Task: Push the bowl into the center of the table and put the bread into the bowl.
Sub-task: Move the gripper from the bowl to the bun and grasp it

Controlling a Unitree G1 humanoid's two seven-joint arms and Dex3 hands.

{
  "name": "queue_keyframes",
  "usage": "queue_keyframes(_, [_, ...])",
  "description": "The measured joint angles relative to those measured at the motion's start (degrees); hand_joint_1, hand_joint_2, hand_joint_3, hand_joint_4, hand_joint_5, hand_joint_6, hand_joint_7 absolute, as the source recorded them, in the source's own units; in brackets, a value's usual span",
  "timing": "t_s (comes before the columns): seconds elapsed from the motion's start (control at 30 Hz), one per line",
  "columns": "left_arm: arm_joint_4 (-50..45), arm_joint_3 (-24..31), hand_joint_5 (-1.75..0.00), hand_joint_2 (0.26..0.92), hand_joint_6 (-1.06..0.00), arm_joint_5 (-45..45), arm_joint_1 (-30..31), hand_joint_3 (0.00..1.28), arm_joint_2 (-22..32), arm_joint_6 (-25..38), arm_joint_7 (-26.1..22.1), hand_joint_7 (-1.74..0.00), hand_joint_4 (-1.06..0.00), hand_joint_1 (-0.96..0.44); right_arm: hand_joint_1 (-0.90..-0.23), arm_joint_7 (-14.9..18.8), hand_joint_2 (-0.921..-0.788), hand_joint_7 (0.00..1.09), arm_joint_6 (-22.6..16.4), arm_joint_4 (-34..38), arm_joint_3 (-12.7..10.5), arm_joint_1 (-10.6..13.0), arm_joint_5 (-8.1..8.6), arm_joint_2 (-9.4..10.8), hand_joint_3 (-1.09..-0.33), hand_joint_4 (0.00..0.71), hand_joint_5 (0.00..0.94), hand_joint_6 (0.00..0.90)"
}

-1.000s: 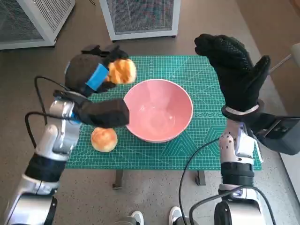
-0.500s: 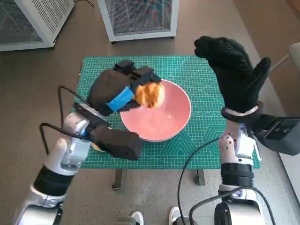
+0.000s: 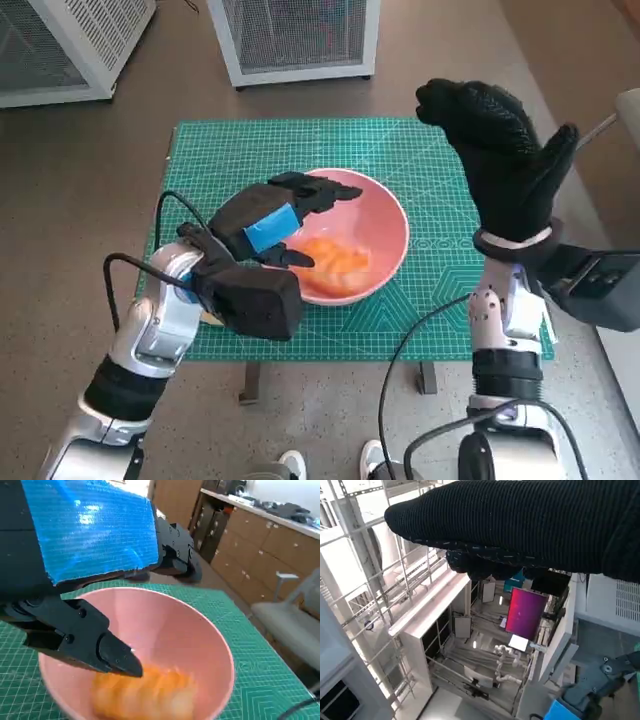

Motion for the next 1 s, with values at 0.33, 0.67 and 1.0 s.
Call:
queue_keyframes(0.33, [-4.17, 2.92, 0.0, 0.877, -0.18, -0.78, 3.08, 0.01, 1.08, -0.27, 0.3, -0.06, -0.06, -0.3, -0.614, -0.12, -0.921, 0.63, 0.32, -1.42, 0.35, 0.8, -0.04, 0.2, -0.591, 0.257, 0.002, 0.003])
queue_keyframes(0.67, [-15.83, 11.08, -0.01, 0.85, -0.21, -6.02, 9.19, 0.0, 5.13, 2.1, -3.27, -0.07, -0.08, -0.24, -0.612, -0.38, -0.921, 0.64, 0.85, -3.22, 0.99, 2.3, -0.12, 0.58, -0.587, 0.256, 0.001, 0.002])
queue_keyframes(1.0, [-24.79, 18.89, -0.01, 0.788, -0.21, -9.37, 16.81, 0.0, 11.0, 6.67, -7.61, -0.07, -0.09, -0.18, -0.608, -0.37, -0.921, 0.64, 0.95, -3.57, 0.98, 3.02, -0.07, 0.54, -0.586, 0.254, 0.0, 0.004])
